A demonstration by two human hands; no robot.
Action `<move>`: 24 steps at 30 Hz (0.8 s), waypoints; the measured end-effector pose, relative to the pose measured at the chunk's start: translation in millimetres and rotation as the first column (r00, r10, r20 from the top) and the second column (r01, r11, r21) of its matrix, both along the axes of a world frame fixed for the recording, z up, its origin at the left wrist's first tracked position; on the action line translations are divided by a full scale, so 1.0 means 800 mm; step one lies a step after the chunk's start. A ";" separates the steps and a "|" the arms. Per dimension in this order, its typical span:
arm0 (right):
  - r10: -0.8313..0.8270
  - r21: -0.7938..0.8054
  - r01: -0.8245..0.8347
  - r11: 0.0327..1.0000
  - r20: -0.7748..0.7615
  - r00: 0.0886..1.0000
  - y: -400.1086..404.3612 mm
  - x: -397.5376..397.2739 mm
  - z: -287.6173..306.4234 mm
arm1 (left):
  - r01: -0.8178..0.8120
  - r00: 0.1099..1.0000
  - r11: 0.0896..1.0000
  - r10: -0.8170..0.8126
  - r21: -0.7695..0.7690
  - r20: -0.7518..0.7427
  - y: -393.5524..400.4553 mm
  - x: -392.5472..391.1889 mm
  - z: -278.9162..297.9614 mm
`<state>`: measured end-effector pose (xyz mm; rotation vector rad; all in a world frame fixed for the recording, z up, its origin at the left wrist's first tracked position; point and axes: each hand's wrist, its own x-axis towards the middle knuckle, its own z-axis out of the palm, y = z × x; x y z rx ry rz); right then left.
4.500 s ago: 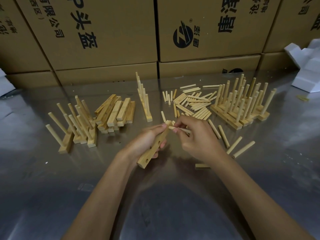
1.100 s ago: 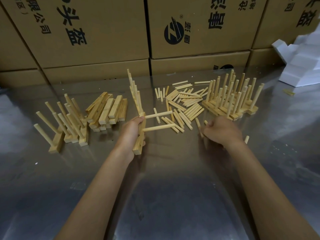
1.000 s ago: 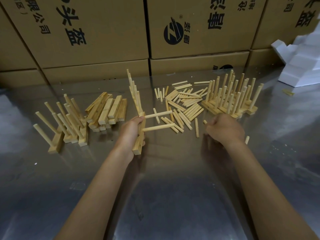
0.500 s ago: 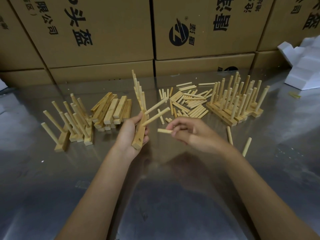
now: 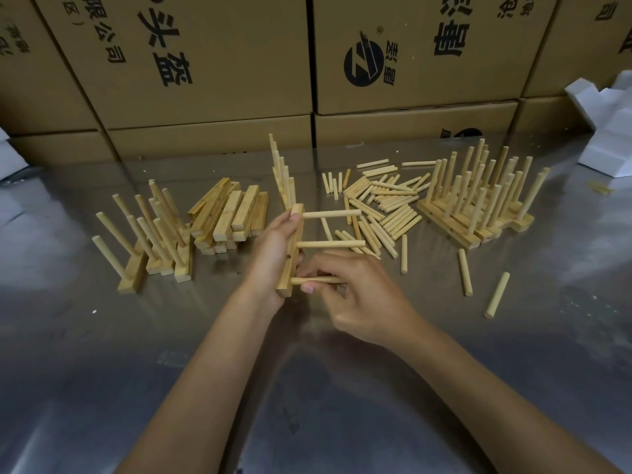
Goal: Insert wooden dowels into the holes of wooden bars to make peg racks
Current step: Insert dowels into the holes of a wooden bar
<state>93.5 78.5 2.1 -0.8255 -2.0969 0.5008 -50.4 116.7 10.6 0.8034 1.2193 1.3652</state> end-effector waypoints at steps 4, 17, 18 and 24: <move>-0.036 0.017 0.037 0.999 -0.036 0.999 0.000 -0.001 -0.004 | -0.005 1.000 1.000 0.005 0.024 -0.007 0.000 0.004 0.001; -0.021 -0.472 -0.043 0.880 -0.129 0.991 0.006 0.008 0.006 | -0.066 0.992 0.996 0.072 0.051 -0.106 -0.001 0.012 -0.006; 0.017 -0.564 -0.093 0.820 -0.138 0.990 0.010 0.017 0.011 | -0.078 0.991 0.996 0.082 0.043 -0.110 -0.002 0.012 -0.008; 0.048 -0.703 -0.249 0.666 -0.293 0.955 0.024 0.048 0.023 | -0.101 0.985 0.994 0.105 -0.041 0.135 -0.001 0.006 -0.010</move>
